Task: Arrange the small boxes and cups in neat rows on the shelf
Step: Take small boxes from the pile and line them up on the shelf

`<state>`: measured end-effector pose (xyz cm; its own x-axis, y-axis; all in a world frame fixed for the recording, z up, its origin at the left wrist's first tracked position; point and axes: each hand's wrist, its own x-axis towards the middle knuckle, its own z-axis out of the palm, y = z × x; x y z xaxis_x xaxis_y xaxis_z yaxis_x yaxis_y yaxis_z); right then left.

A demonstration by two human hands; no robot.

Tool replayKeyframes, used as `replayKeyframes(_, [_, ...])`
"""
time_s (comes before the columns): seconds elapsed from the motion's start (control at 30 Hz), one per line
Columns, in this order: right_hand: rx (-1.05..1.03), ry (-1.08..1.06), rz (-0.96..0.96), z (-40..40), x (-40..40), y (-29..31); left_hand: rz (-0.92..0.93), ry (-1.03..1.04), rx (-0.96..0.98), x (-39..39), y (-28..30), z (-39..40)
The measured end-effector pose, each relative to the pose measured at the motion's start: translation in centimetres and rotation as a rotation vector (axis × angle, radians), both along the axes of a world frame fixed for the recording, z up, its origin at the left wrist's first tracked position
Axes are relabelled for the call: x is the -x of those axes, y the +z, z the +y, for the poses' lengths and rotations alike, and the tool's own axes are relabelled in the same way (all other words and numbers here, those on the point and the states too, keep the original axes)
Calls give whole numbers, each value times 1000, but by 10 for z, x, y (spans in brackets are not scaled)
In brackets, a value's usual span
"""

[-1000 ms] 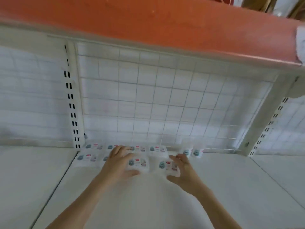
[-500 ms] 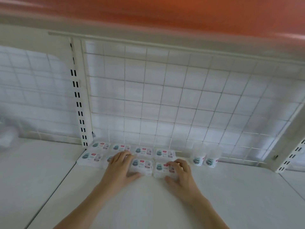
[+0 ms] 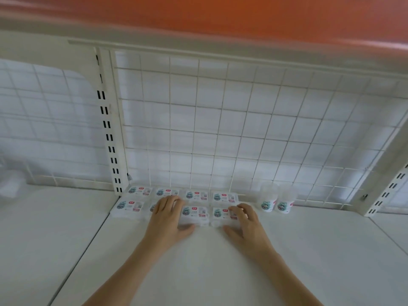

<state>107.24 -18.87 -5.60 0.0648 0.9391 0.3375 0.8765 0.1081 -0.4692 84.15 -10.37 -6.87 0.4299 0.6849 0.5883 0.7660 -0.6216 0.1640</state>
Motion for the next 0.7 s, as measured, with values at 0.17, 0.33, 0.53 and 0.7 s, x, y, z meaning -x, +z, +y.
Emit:
replayKeyframes(0.17, [-29, -112, -76, -8, 8, 11, 33, 18, 15, 1, 11, -7])
replayKeyframes(0.33, [-69, -195, -29, -29, 18, 24, 46, -59, 36, 10, 20, -19])
replayKeyframes(0.53, [-145, -108, -58, -82, 28, 46, -19, -35, 55, 34, 43, -71])
replayKeyframes(0.7, [-183, 31, -111, -139, 47, 47, -25, 53, 79, 64, 50, -147])
